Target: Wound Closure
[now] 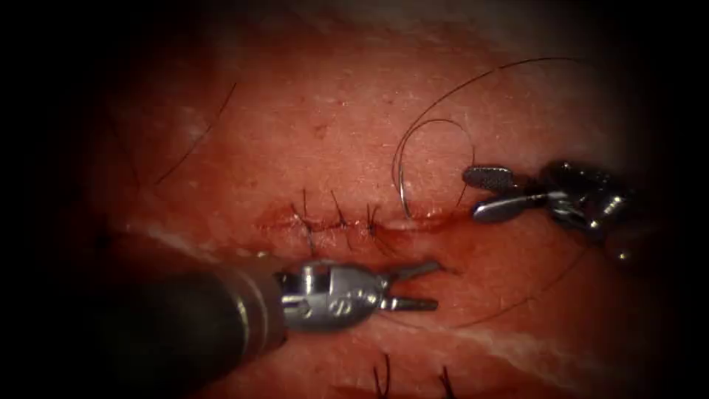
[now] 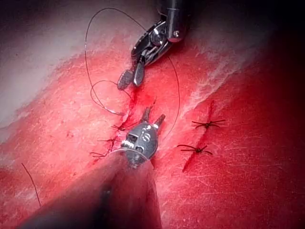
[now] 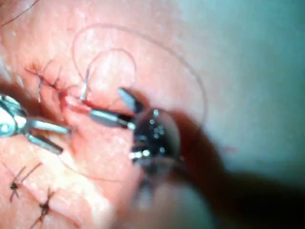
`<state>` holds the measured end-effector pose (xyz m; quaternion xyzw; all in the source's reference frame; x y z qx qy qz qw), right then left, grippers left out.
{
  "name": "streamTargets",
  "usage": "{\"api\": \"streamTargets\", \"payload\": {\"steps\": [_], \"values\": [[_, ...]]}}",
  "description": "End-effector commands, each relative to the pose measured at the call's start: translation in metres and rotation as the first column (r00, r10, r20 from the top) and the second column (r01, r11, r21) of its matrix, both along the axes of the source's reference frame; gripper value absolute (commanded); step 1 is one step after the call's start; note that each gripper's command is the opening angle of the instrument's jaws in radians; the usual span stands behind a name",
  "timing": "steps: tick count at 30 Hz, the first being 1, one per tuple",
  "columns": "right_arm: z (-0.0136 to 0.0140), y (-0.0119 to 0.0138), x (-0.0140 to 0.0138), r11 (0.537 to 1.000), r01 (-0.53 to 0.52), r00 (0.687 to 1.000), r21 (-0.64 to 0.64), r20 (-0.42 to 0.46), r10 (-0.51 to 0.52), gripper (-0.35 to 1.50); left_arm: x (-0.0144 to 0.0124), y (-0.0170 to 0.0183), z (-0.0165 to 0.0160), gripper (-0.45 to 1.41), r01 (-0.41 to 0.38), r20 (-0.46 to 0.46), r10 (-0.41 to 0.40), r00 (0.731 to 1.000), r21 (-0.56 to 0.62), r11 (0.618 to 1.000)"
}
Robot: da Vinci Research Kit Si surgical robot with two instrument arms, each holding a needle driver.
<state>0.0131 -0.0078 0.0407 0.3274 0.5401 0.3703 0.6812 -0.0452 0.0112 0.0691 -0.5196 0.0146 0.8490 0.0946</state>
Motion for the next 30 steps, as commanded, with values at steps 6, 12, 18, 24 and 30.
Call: {"api": "streamTargets", "payload": {"steps": [6,12,18,24,30], "values": [[0.0007,-0.0013,0.0004,1.0,0.0,1.0,0.004,0.001,0.0,0.89,-0.0006,0.0003,-0.0009,-0.03,0.001,-0.018,-0.002,1.0,-0.028,1.0],[0.0009,-0.0018,0.0003,1.0,0.001,1.0,0.0,0.001,-0.001,0.89,-0.0015,0.0006,-0.0009,-0.01,0.006,-0.02,-0.007,1.0,-0.041,0.999],[0.0011,-0.0021,0.0003,1.0,0.001,1.0,-0.004,0.001,-0.001,0.89,-0.0017,0.0002,0.0007,-0.01,0.006,-0.025,-0.008,1.0,-0.051,0.999],[0.0012,-0.0024,0.0003,1.0,0.001,1.0,-0.006,0.002,-0.001,0.89,-0.0015,0.0011,0.002,-0.45,-0.013,-0.005,0.013,1.0,-0.03,0.999],[0.0011,-0.0027,-0.0001,1.0,0.004,1.0,-0.007,0.0,-0.004,0.89,-0.001,0.0009,0.0012,-0.45,-0.007,0.054,0.001,0.999,0.123,0.992]]}}
